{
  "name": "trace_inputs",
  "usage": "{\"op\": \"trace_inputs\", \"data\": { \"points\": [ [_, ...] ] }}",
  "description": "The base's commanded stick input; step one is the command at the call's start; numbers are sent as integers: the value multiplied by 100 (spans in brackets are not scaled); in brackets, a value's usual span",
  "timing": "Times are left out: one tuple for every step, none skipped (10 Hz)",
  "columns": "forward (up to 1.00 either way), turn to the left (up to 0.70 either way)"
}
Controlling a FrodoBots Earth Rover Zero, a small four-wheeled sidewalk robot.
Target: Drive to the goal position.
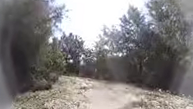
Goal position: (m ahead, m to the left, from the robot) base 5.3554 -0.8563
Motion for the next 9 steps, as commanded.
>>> {"op": "trace_inputs", "data": {
  "points": [
    [70, 0],
    [70, 28],
    [70, 35],
    [70, 25],
    [70, 0],
    [70, 0],
    [70, 0],
    [70, 0],
    [70, 0]
  ]
}}
